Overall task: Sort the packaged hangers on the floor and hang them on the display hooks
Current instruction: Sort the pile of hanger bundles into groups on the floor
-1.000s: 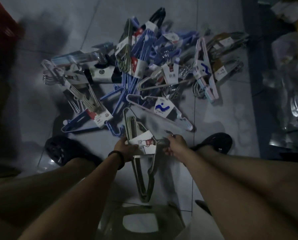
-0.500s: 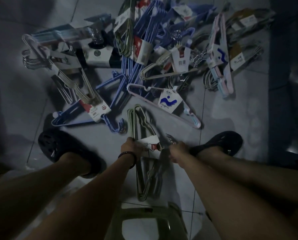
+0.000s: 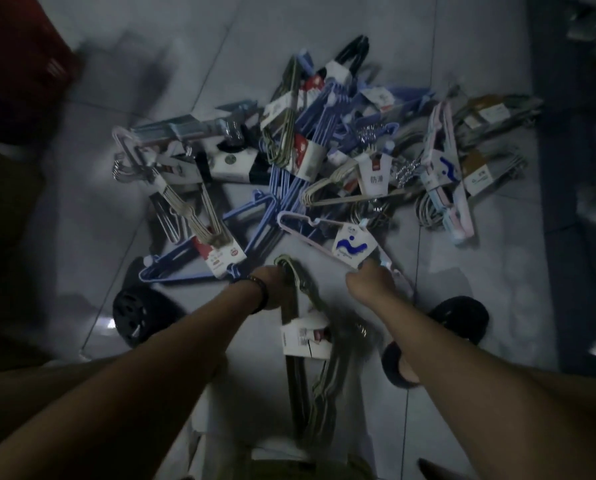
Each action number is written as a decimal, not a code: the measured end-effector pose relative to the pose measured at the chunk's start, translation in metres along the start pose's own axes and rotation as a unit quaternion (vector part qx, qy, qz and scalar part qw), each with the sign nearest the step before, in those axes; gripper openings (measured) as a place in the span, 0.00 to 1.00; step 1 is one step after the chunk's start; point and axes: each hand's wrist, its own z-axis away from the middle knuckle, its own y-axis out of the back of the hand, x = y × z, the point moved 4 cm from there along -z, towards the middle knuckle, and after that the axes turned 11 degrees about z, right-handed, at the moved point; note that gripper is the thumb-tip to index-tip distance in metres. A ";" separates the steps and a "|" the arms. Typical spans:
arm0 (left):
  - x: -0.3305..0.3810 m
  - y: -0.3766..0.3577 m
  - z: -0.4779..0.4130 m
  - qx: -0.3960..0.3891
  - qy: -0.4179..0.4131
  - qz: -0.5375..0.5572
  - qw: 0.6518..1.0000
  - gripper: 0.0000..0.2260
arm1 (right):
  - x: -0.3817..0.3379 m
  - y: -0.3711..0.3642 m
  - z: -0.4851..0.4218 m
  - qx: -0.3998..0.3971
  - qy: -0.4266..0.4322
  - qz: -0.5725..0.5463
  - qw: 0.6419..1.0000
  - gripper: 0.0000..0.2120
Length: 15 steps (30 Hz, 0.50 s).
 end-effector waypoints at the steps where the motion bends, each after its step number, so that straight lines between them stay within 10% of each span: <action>1: 0.012 0.021 0.002 0.011 -0.022 -0.026 0.999 0.14 | -0.019 0.016 -0.004 0.023 0.031 0.014 0.999 0.21; 15: 0.063 0.200 -0.074 0.171 -0.070 -0.071 0.980 0.14 | -0.236 0.072 -0.128 0.003 0.177 0.025 0.984 0.14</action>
